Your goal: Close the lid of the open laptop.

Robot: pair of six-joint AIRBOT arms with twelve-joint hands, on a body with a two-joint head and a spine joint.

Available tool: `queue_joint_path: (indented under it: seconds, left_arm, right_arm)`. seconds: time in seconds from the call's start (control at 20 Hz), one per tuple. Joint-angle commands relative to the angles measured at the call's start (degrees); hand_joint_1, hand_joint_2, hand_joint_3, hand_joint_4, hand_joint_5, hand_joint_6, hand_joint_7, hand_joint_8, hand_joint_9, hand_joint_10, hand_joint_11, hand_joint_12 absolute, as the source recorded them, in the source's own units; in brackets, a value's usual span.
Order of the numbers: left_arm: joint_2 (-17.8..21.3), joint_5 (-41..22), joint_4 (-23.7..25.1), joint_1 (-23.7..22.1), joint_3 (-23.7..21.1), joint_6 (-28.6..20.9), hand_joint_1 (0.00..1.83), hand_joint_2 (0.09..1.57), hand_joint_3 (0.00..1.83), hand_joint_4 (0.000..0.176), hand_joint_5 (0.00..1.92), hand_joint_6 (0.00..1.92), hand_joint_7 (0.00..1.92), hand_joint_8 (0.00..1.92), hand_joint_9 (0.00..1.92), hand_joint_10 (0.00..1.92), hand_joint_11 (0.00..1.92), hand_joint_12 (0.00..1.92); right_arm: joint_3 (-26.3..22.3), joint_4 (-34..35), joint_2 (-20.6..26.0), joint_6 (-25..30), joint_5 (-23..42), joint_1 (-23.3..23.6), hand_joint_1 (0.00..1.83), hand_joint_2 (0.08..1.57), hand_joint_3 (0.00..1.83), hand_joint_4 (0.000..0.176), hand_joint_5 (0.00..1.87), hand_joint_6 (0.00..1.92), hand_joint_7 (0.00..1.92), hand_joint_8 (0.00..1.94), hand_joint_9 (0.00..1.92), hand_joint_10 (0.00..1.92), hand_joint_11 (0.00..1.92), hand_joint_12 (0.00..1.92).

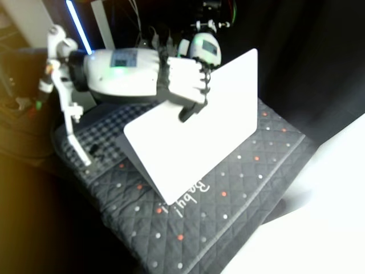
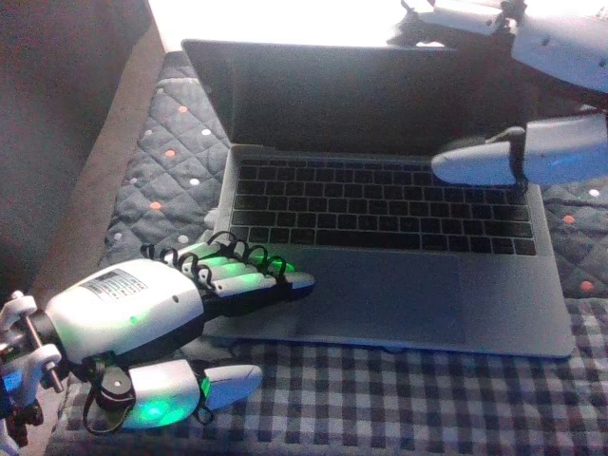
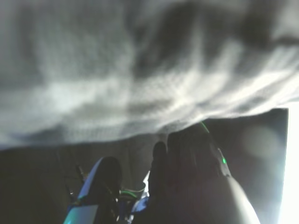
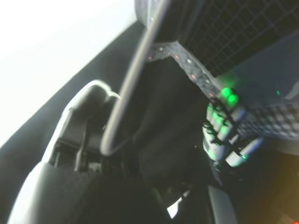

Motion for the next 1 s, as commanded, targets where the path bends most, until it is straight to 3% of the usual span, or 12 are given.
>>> queue_joint_path:
  seconds: [0.0,0.15,0.2,0.25,0.35,0.4,0.5,0.55,0.65,0.7,0.75,0.95]
  left_arm:
    - [0.67,-3.63,-0.64,0.35,-0.31,-0.05,0.3,1.44,0.0,0.046,0.21,0.0,0.2,0.0,0.17,0.01,0.0,1.03]
    - [1.47,-4.89,-1.57,0.97,-1.0,0.51,0.3,1.44,0.0,0.045,0.21,0.01,0.2,0.01,0.19,0.01,0.0,0.86]
    - [1.78,-5.34,-1.66,1.15,-1.3,0.54,0.32,1.44,0.0,0.041,0.21,0.01,0.21,0.01,0.19,0.01,0.0,0.76]
    - [2.03,-5.69,-1.7,1.3,-1.52,0.56,0.34,1.43,0.0,0.037,0.22,0.01,0.22,0.01,0.2,0.02,0.0,0.71]
    - [2.81,-7.73,-2.34,2.11,-2.37,0.89,0.42,1.41,0.0,0.0,0.46,0.09,0.47,0.08,0.31,0.44,0.0,1.35]
    - [3.15,-8.73,-2.6,2.47,-2.69,0.92,0.61,1.42,0.0,0.139,0.45,1.4,0.47,0.75,0.32,1.16,0.11,1.76]
    - [4.85,-12.16,-4.05,3.92,-4.23,2.82,0.62,1.44,0.0,0.169,0.42,1.72,0.44,1.19,0.34,1.46,0.19,1.88]
    - [6.35,-15.41,-5.11,4.99,-5.33,3.61,0.89,1.36,0.0,0.017,0.58,1.62,0.83,1.66,0.79,1.72,0.66,1.87]
    - [8.86,-20.53,-6.9,6.77,-6.99,5.04,0.84,1.36,0.0,0.07,0.59,1.65,0.94,1.68,0.93,1.83,0.78,1.91]
    - [10.64,-25.08,-8.46,8.18,-8.09,6.18,0.73,1.45,0.05,0.0,0.47,1.86,0.91,1.85,1.04,1.92,1.01,1.92]
    - [11.84,-28.11,-9.51,9.18,-8.56,6.27,0.98,1.05,0.78,0.023,0.58,1.88,0.73,1.91,0.98,1.92,1.0,1.92]
    - [12.95,-31.89,-12.82,10.1,-8.33,7.38,0.95,1.3,0.36,0.034,0.44,1.92,0.47,1.86,0.46,1.88,0.45,1.92]
  right_arm:
    - [-0.51,0.72,1.06,0.37,5.75,-0.35,0.28,1.17,0.01,0.0,0.03,1.02,0.03,1.37,0.04,1.86,0.37,1.92]
    - [-1.2,-0.69,2.32,5.74,10.15,-5.29,0.45,1.27,0.01,0.0,0.4,0.99,0.37,1.19,0.36,1.45,0.3,1.61]
    - [-1.27,-1.29,2.74,7.88,11.77,-6.98,0.66,1.36,0.0,0.098,0.48,1.55,0.44,1.24,0.44,1.48,0.39,1.66]
    - [-1.48,-1.6,3.03,8.99,12.59,-8.23,0.54,1.31,0.0,0.0,0.27,1.35,0.44,1.27,0.45,1.48,0.33,1.69]
    - [-2.85,-1.67,4.02,9.33,13.8,-11.61,0.43,1.37,0.02,0.0,0.0,1.49,0.09,1.68,0.14,1.87,0.2,1.92]
    - [-3.27,-1.68,4.33,9.33,13.94,-12.49,0.34,1.36,0.02,0.0,0.01,1.64,0.1,1.62,0.11,1.77,0.14,1.92]
    - [-3.68,-1.67,4.61,9.32,14.18,-14.72,0.36,1.35,0.01,0.0,0.0,1.65,0.12,1.57,0.1,1.71,0.07,1.92]
    - [-3.81,-1.67,4.7,9.32,14.18,-15.59,0.23,1.42,0.03,0.0,0.0,1.68,0.04,1.55,0.0,1.69,0.0,1.92]
    - [-3.9,-1.67,4.81,9.49,14.16,-16.78,0.3,1.41,0.02,0.0,0.02,1.69,0.09,1.51,0.04,1.64,0.0,1.91]
    - [-3.9,-1.67,4.82,9.7,14.16,-17.74,0.29,1.39,0.0,0.0,0.0,1.62,0.12,1.41,0.09,1.57,0.03,1.87]
    - [-3.89,-1.67,4.81,9.74,14.16,-18.68,0.38,1.38,0.0,0.0,0.0,1.66,0.11,1.55,0.07,1.7,0.02,1.91]
    - [-3.85,-1.63,4.63,9.94,13.66,-21.24,0.39,1.38,0.0,0.0,0.03,1.59,0.15,1.43,0.14,1.7,0.12,1.92]
